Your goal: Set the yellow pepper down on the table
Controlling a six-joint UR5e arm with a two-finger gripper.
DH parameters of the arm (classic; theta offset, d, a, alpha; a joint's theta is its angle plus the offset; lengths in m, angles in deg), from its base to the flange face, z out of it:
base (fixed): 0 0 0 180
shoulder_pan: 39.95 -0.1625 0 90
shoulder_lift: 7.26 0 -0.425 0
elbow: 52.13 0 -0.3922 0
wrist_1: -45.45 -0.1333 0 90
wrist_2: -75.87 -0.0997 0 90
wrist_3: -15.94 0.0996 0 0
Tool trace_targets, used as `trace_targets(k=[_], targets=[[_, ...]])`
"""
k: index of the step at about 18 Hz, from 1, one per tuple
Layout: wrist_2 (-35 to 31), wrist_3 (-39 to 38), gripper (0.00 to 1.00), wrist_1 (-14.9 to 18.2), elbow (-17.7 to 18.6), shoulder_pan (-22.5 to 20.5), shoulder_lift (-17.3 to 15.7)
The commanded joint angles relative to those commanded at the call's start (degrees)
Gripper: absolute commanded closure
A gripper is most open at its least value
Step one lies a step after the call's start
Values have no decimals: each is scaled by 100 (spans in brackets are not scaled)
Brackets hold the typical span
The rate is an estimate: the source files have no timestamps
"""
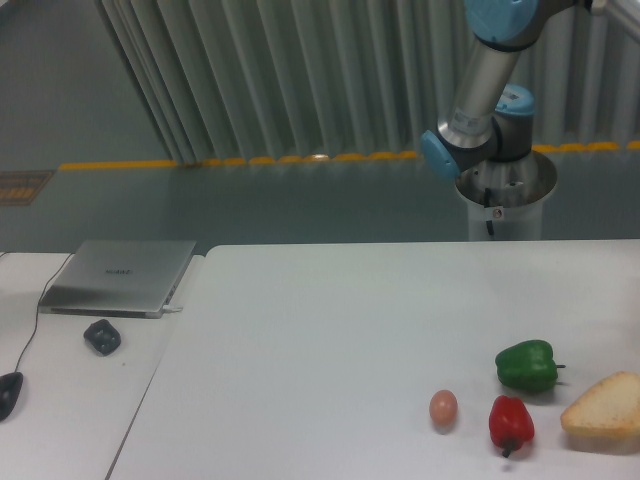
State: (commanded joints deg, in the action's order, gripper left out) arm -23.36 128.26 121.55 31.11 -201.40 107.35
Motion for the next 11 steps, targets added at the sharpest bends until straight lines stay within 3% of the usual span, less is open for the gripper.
trace_targets(k=[9,11], targets=[[553,-166,81,643,-484,70,-70],[589,-351,81,931,-711,210,-79]])
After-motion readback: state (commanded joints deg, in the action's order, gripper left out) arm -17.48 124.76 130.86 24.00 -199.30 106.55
